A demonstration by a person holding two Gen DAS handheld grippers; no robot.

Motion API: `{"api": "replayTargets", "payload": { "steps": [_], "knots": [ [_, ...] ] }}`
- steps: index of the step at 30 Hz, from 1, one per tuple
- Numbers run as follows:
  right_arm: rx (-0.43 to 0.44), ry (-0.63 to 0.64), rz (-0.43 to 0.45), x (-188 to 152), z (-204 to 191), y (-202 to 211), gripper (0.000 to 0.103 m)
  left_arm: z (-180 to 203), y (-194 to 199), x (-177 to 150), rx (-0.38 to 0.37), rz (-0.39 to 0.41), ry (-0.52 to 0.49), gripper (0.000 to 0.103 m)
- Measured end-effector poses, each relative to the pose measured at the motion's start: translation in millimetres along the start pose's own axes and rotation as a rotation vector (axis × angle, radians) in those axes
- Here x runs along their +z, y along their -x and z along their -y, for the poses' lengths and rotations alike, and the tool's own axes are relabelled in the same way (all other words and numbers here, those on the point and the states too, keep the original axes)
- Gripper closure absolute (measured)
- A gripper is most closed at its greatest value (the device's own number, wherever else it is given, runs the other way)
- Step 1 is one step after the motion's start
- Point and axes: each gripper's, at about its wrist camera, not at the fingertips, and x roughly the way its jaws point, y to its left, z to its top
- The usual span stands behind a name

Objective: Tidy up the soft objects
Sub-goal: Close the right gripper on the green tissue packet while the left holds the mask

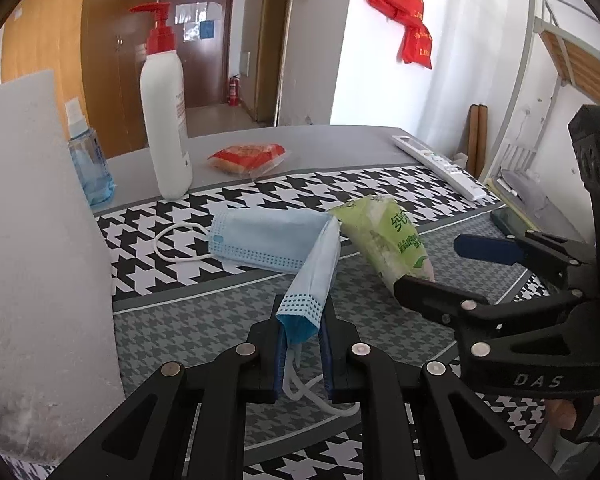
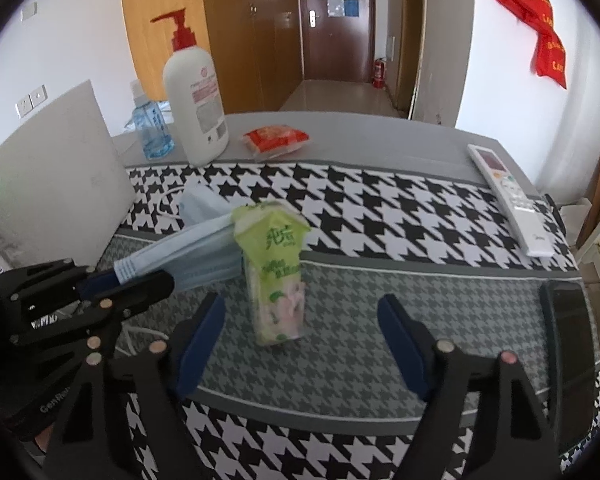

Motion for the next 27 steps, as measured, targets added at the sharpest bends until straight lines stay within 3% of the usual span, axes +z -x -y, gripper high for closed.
{"api": "replayTargets", "payload": {
  "steps": [11, 17, 20, 21, 24, 27],
  "knots": [
    [-0.005, 0.009, -0.035, 7, -4, -13, 0.030, -1, 0, 0, 0.001, 0.000, 0.004, 0.088],
    [0.007, 0.012, -0.057, 8, -9, -24, 0.048, -2, -1, -1, 0.001, -0.007, 0.010, 0.088],
    [-0.004, 0.019, -0.063, 7, -9, -27, 0.051, -1, -2, -1, -0.003, -0.012, -0.001, 0.089],
    [-0.004, 0.019, -0.066, 6, -9, -27, 0.060, -1, -2, -1, -0.004, -0.012, 0.000, 0.090],
    [0.001, 0.009, -0.075, 6, -8, -29, 0.073, -1, -2, -1, -0.006, -0.012, 0.003, 0.091],
    [0.000, -0.009, -0.072, 5, -4, -27, 0.075, -1, -1, -1, -0.012, -0.004, 0.004, 0.094]
  ]
}}
